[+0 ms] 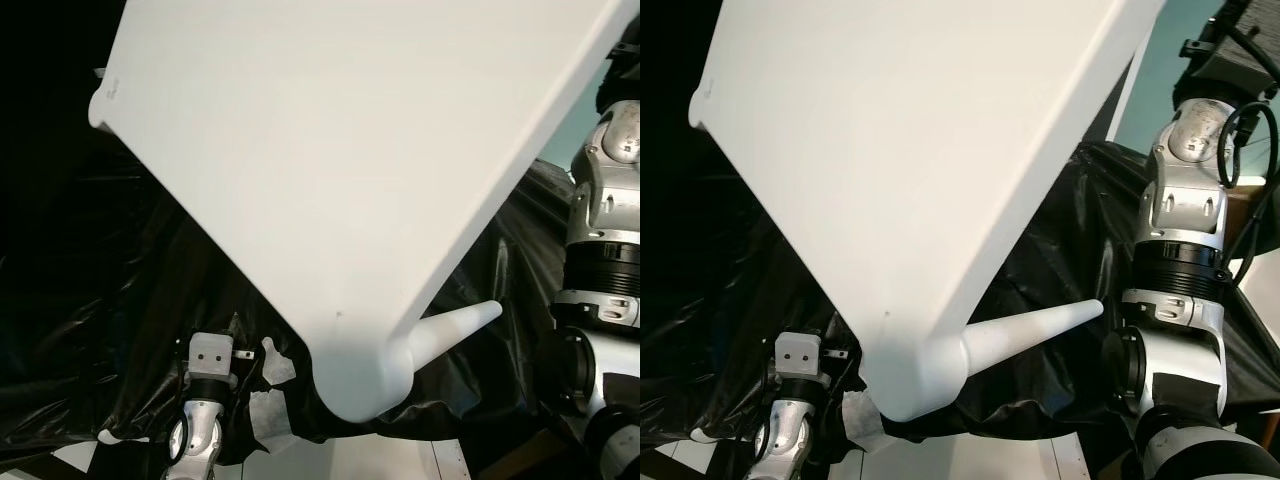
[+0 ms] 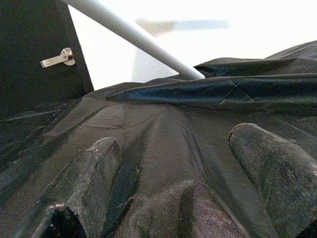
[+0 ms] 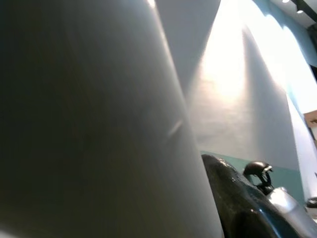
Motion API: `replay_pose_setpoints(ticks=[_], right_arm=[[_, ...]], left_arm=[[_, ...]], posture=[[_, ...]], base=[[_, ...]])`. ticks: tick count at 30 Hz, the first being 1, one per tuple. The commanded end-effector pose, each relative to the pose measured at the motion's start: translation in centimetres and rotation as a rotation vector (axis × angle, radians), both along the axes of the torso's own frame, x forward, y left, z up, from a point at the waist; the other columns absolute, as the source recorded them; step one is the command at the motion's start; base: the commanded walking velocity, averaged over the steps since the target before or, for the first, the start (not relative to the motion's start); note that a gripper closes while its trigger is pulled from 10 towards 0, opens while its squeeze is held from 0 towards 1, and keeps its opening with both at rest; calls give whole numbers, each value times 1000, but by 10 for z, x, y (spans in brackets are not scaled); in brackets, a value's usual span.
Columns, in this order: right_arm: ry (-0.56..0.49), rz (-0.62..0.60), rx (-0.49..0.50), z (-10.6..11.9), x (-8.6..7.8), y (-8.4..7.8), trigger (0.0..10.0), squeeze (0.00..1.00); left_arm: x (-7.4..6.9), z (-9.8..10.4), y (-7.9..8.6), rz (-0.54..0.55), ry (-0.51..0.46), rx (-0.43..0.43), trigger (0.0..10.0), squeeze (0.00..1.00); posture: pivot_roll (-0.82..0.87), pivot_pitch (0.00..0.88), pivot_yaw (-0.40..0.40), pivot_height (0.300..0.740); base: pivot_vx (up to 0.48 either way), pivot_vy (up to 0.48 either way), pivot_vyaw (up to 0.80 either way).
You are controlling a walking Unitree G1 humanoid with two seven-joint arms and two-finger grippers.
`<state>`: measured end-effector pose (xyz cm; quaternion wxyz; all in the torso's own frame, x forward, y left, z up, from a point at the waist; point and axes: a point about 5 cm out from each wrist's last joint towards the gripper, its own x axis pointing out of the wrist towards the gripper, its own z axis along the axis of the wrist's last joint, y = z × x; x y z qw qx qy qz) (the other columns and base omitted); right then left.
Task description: Building children table
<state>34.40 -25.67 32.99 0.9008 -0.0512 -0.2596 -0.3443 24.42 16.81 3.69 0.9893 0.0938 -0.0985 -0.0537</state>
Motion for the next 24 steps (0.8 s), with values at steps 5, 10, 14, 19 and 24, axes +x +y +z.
replay_pose_setpoints(ticks=[5, 10, 14, 19, 24], right_arm=[[274, -98, 337, -88, 3, -32, 0, 0], [263, -142, 392, -95, -1, -39, 0, 0], [254, -139, 457, -102, -3, -40, 0, 0], [249, -138, 530, -109, -5, -42, 0, 0], [245, -92, 641, -117, -2, -42, 0, 0]], left_arm=[[-18, -31, 0, -9, 181, 9, 10000, 0], [-18, -32, 1, -9, 182, 11, 10000, 0], [-18, -31, 1, -9, 179, 11, 10000, 0], [-18, -31, 0, -15, 177, 13, 10000, 0], [-18, -31, 0, -22, 176, 17, 10000, 0]], posture=[[55, 0, 1, 740], [58, 0, 2, 740], [55, 0, 4, 740], [53, 0, 5, 740], [51, 0, 7, 740]], base=[[0, 0, 0], [0, 0, 0], [0, 0, 0], [0, 0, 0], [0, 0, 0]])
